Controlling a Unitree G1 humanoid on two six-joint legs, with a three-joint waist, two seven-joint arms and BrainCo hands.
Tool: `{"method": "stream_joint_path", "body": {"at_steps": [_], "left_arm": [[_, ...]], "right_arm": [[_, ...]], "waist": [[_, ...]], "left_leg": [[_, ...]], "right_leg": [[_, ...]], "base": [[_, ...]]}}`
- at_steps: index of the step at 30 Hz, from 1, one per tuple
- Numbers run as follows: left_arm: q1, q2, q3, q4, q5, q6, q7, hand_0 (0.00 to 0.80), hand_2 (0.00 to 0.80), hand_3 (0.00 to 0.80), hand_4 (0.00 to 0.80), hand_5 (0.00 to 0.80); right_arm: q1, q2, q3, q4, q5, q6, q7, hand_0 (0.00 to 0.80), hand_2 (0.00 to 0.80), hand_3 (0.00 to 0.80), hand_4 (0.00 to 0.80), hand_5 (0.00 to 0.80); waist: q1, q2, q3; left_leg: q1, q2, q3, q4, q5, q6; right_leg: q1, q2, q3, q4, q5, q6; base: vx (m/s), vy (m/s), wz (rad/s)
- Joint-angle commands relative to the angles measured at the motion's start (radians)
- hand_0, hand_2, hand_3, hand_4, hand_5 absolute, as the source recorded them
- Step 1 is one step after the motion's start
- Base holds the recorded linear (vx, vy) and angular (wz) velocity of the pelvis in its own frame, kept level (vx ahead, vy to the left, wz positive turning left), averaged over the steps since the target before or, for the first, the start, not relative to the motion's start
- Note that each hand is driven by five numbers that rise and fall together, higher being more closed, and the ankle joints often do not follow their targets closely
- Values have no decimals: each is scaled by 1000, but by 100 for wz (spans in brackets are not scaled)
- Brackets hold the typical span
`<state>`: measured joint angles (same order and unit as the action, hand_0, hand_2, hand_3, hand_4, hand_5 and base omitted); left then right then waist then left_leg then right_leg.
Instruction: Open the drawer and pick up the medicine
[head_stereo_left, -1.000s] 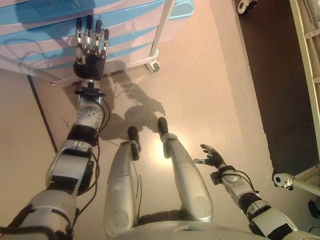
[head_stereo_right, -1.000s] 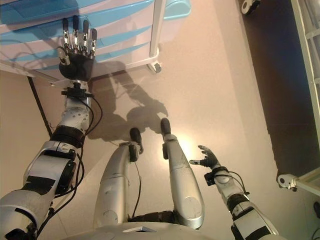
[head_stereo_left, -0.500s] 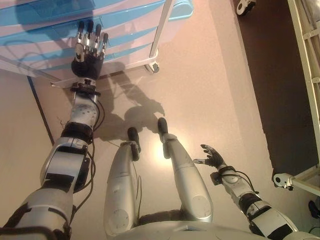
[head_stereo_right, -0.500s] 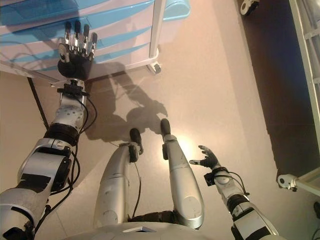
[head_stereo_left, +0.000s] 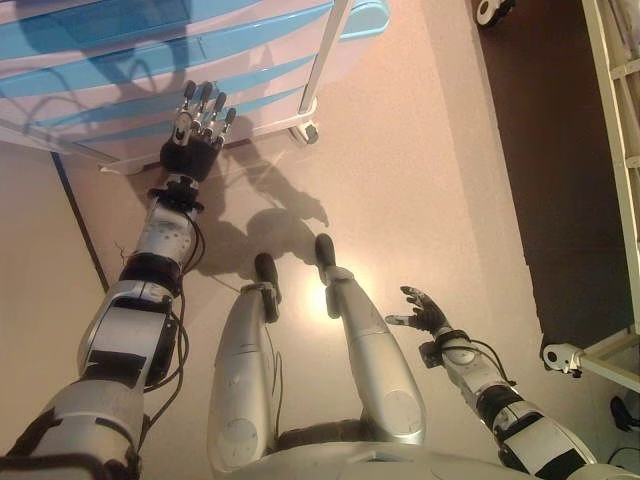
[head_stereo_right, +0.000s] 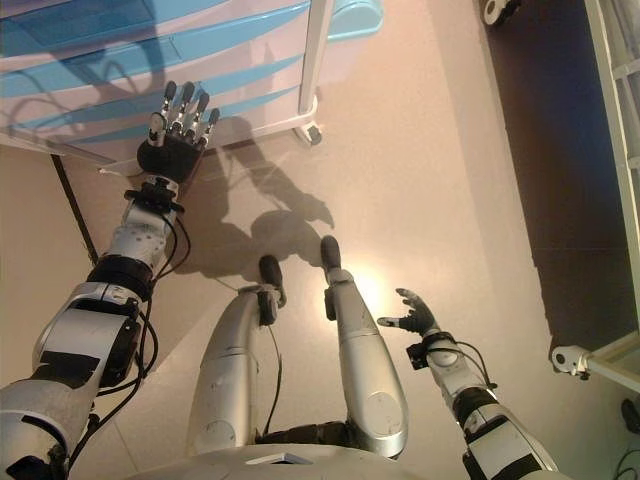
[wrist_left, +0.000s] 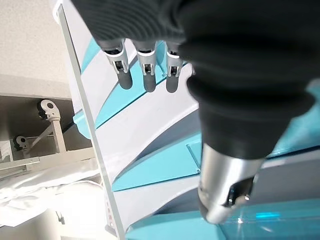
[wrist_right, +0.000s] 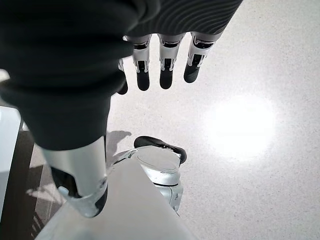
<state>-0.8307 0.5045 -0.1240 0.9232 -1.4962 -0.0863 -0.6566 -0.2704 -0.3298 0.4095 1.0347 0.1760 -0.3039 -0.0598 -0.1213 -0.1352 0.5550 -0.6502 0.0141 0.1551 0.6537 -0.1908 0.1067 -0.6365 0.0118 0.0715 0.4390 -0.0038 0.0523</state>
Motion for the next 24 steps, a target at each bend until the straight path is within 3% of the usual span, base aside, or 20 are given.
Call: {"method": "stream_joint_path", "body": {"at_steps": [1, 14, 24], "left_arm": [[5, 15, 1, -13, -68, -6, -34, 0, 0, 0, 0, 0], [-41, 23, 65, 49, -283, -32, 73, 0, 0, 0, 0, 0], [-78, 42, 71, 37, -336, -92, -8, 0, 0, 0, 0, 0]], "right_arm": [[35, -35, 17, -19, 5, -6, -11, 0, 0, 0, 0, 0], [36, -24, 30, -9, 12, -18, -5, 0, 0, 0, 0, 0], [42, -27, 37, -6, 7, -18, -3, 0, 0, 0, 0, 0]], "waist": [[17, 7, -35], [16, -11, -35], [13, -15, -35]], "left_leg": [[61, -72, -19, -123, -19, -18], [61, -68, -21, -116, -24, -21], [64, -68, -24, -122, -23, -24]], "right_leg": [[23, 38, -65, 4, -13, -31], [28, 39, -72, 5, -19, -32], [32, 41, -70, 0, -21, -35]], "base": [[0, 0, 0], [0, 0, 0], [0, 0, 0]]}}
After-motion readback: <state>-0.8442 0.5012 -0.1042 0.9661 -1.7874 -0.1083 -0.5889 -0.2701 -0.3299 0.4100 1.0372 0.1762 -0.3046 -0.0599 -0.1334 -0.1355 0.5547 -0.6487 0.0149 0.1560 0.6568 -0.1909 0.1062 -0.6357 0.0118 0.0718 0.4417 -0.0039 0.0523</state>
